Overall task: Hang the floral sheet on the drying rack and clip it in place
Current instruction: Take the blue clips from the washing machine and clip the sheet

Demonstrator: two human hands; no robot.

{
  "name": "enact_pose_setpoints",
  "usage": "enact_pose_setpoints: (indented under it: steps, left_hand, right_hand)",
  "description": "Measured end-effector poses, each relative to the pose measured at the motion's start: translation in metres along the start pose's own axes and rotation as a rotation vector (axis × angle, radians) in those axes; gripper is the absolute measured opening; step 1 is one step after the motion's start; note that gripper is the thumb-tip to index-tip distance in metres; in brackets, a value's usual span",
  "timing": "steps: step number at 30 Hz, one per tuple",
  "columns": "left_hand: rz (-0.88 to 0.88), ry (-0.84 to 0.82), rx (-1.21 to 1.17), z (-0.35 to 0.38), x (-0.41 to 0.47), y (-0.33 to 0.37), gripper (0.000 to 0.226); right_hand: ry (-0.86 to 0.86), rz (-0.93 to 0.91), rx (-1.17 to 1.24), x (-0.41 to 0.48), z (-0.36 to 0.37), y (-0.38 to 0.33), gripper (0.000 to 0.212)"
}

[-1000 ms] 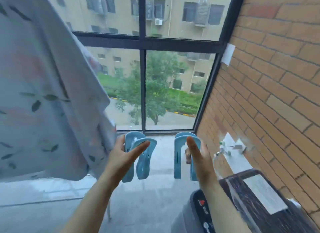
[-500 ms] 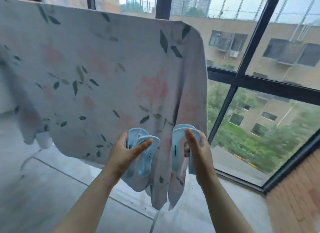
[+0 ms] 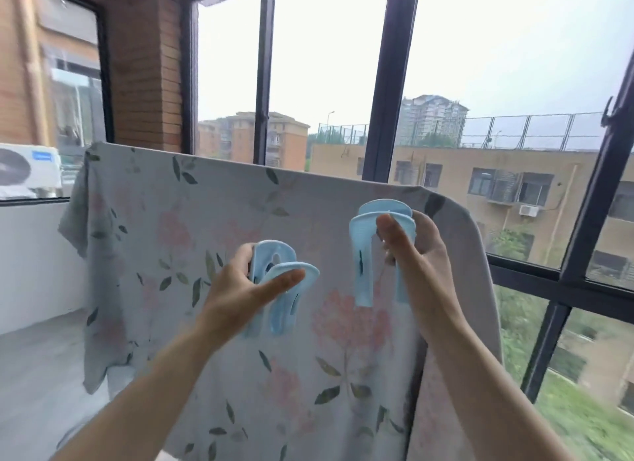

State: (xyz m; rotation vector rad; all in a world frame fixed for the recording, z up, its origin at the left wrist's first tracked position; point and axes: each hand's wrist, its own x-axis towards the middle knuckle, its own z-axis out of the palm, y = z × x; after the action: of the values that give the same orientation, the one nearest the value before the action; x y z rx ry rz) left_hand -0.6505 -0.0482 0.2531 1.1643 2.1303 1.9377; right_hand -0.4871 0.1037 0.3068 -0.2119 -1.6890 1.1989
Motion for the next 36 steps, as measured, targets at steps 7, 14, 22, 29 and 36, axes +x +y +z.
enact_pose_setpoints:
  steps: [7, 14, 22, 29, 36]
  left_hand:
    - [0.173, -0.056, 0.125, 0.005, 0.089, 0.02, 0.072]
    - [0.254, -0.262, 0.131, 0.012, 0.161, 0.03, 0.108]
    - [0.225, -0.506, -0.019, 0.031, 0.211, 0.028, 0.077]
    - [0.244, -0.566, -0.078, 0.027, 0.216, 0.02, 0.064]
    - [0.235, -0.585, -0.087, 0.027, 0.221, 0.02, 0.062]
  right_hand:
    - [-0.055, -0.111, -0.033, 0.081, -0.008, -0.022, 0.047]
    - [0.012, -0.041, -0.089, 0.141, -0.003, -0.022, 0.066]
    - [0.025, -0.031, -0.057, 0.181, 0.008, -0.02, 0.059]
    - [0.152, -0.071, 0.013, 0.194, 0.018, -0.014, 0.034]
    - [0.239, -0.131, 0.07, 0.21, 0.024, -0.017, 0.028]
